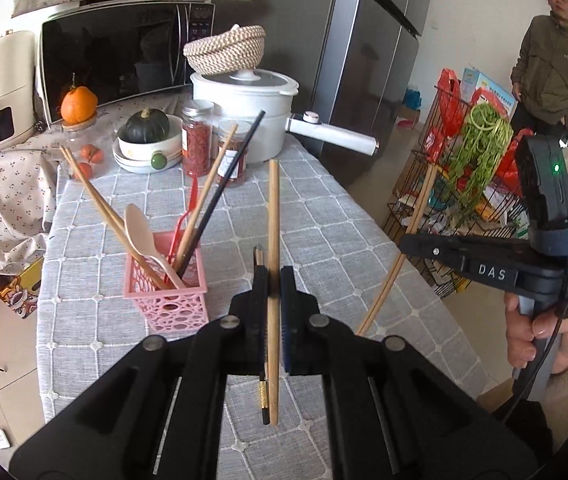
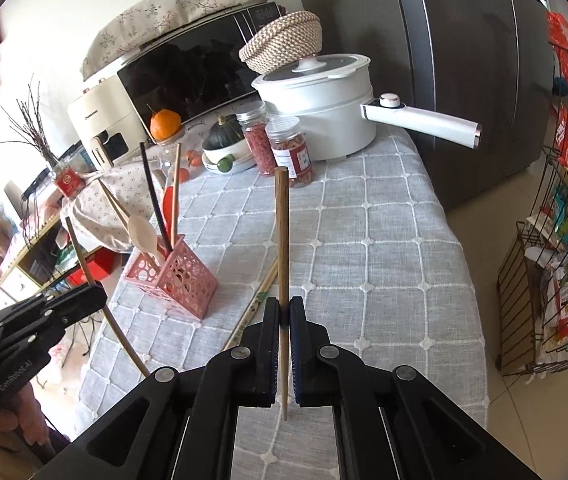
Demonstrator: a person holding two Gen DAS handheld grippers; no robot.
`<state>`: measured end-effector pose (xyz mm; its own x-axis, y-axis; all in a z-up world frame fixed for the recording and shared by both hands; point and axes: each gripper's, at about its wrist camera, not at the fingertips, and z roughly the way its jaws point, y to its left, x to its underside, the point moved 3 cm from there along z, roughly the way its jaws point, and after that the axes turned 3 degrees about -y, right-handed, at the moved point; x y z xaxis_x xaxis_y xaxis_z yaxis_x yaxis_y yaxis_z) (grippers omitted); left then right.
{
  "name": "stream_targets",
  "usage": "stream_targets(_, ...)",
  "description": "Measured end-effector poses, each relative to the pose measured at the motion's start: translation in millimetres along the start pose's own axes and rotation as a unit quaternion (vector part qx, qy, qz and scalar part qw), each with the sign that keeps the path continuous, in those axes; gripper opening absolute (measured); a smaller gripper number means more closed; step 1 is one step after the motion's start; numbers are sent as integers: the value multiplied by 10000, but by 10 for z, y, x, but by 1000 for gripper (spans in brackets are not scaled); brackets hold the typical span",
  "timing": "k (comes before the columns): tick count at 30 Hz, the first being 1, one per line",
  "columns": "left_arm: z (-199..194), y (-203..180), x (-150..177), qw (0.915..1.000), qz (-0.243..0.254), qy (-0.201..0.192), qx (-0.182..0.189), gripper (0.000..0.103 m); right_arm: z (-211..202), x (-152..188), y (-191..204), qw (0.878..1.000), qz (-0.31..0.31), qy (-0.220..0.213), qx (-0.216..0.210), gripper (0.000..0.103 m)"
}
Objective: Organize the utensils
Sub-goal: 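Lower the right tool's chopstick into the pink basket while the left tool drops its chopstick in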
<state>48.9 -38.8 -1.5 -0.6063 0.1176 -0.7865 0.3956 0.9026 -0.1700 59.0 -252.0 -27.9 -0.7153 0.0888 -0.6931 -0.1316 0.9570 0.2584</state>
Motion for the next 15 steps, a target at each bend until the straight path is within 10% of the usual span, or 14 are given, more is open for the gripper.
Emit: stream_targets(15, -509, 454, -300, 9887, -583, -1340, -340, 7, -177, -203, 277, 9964, 50, -768, -344, 5)
